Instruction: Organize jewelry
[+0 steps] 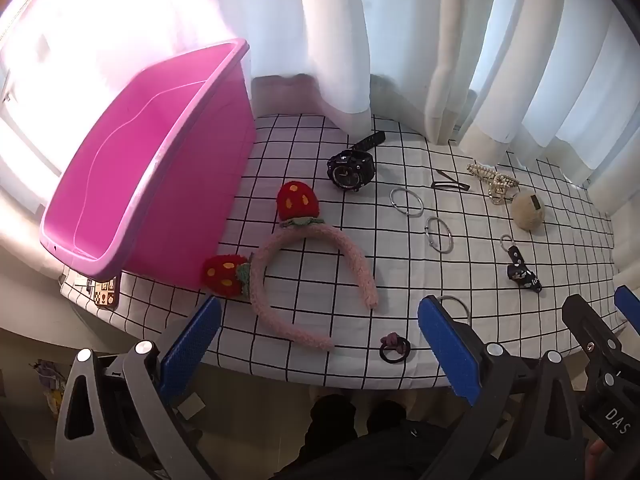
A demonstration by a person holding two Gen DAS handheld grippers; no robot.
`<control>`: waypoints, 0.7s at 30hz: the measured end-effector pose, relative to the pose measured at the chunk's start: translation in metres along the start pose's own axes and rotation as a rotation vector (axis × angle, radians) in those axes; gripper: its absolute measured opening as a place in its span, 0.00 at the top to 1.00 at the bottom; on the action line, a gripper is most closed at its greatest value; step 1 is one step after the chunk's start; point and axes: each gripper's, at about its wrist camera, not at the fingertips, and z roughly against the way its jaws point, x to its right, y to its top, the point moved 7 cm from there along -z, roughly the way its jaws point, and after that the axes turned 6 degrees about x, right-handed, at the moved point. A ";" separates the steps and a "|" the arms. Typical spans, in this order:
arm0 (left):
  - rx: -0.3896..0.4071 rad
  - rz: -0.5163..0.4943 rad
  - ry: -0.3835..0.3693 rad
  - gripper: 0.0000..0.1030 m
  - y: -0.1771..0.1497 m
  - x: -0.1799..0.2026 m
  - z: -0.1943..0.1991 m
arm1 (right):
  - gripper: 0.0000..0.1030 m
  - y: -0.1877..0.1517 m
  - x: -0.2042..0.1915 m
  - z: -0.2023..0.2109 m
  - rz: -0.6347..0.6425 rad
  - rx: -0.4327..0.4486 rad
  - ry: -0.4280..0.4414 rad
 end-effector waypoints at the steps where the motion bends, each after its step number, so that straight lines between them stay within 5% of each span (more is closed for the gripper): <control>1: 0.000 0.000 0.000 0.06 0.000 0.000 0.000 | 0.09 0.000 0.000 0.000 0.001 0.000 -0.002; 21: 0.001 -0.002 -0.002 0.06 0.000 0.001 0.002 | 0.09 0.002 0.001 0.000 -0.005 0.003 -0.004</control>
